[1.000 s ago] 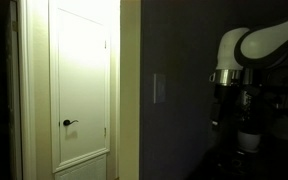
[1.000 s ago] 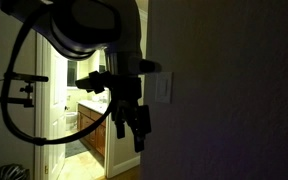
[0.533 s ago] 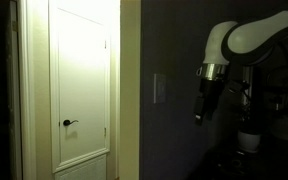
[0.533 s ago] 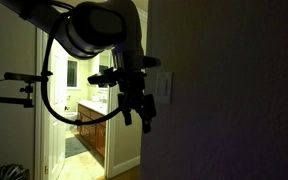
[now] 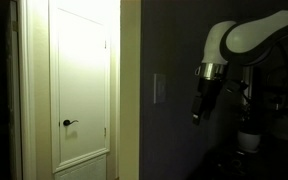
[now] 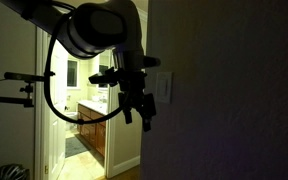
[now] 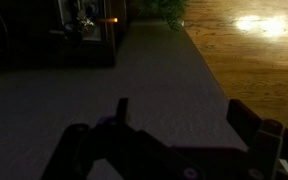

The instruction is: Turn on the light

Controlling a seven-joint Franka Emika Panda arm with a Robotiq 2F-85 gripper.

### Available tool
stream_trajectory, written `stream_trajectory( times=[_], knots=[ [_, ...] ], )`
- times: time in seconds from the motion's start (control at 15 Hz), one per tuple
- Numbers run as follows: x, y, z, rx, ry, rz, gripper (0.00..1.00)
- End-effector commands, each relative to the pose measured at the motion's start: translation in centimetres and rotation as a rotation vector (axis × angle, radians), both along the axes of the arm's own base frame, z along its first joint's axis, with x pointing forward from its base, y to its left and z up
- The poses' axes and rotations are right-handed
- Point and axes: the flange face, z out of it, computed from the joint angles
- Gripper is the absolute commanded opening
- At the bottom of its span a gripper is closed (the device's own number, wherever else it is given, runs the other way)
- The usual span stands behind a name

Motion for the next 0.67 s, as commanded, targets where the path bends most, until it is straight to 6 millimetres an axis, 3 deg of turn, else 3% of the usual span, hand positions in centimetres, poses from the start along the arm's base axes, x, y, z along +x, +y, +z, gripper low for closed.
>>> stream_trajectory(
  times=[0.0,0.07,0.13,0.2,0.27,0.6],
  knots=[
    [1.5,1.9,1.1,0.033,-0.055,0.012,1.0],
    [1.9,2.4,1.8,0.034,-0.074,0.02,0.99],
    [2.2,2.8,2.3,0.035,-0.093,0.025,0.91],
    [2.6,3.2,2.9,0.038,-0.117,0.027,0.74],
    [2.9,3.4,3.4,0.036,-0.139,0.033,0.73],
    [4.4,3.3,7.0,0.04,-0.284,0.005,0.38]
  ],
)
